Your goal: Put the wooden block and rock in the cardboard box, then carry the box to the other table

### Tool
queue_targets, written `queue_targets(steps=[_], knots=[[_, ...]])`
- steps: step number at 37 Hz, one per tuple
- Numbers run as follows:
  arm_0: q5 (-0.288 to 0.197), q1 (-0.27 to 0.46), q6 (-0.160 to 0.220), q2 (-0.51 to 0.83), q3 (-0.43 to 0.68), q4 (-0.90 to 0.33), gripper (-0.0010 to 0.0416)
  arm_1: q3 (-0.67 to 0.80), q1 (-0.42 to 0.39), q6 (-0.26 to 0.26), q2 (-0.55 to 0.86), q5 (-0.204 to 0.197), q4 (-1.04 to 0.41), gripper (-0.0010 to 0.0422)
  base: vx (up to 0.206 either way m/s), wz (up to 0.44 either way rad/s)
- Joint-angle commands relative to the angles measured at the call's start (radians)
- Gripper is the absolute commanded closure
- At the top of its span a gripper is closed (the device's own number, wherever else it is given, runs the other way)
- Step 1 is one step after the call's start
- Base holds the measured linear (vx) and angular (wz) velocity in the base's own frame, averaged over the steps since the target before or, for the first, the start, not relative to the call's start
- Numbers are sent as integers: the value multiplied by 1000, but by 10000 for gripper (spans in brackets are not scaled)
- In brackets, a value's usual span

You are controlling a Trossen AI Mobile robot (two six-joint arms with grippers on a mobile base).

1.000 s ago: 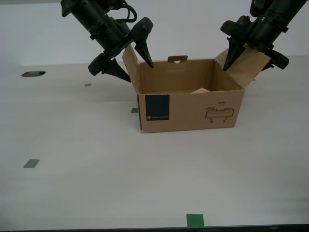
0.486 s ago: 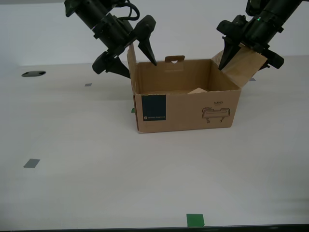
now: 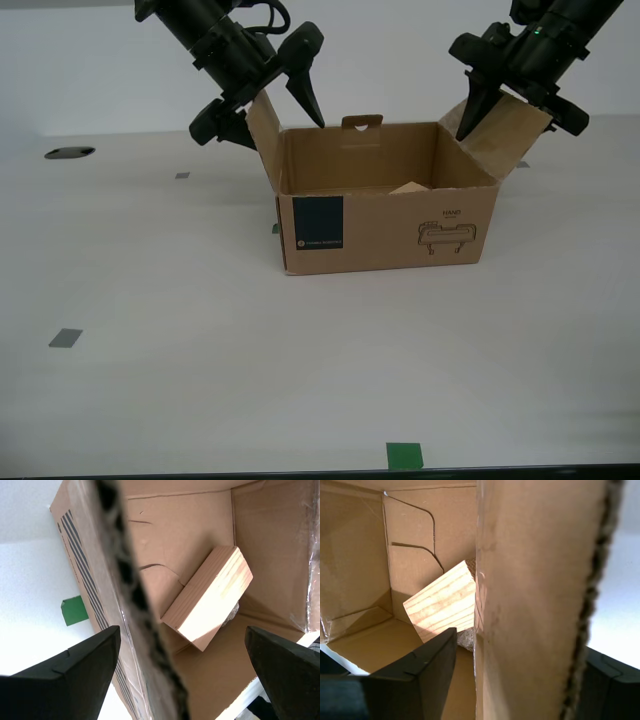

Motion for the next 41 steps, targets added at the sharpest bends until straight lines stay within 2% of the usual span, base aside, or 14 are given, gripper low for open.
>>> queue_targets(steps=[1, 6, 15, 29, 32, 35, 37, 41], knots=[[-4, 1, 0, 0, 0, -2, 194, 0, -1, -11, 0, -5, -5, 95, 0, 0], [-4, 2, 1, 0, 0, -2, 232, 0, -1, -13, 0, -18, -6, 144, 0, 0], [-4, 2, 1, 0, 0, 2, 287, 0, -1, -13, 0, -20, -4, 257, 0, 0], [-4, 7, 2, 0, 0, 3, 291, 0, -1, -11, 0, -20, 18, 418, 0, 0], [-4, 7, 3, 0, 0, 2, 292, 0, -1, -10, 0, -34, 19, 407, 0, 0], [-4, 8, 8, 0, 0, 0, 309, 0, -1, -1, 0, -53, 19, 416, 0, 0], [-4, 8, 11, 0, 0, 0, 334, 0, -1, -1, 0, -63, 19, 411, 0, 0], [-4, 9, 18, 0, 0, 3, 414, 0, -1, -1, 0, -69, 18, 413, 0, 0]])
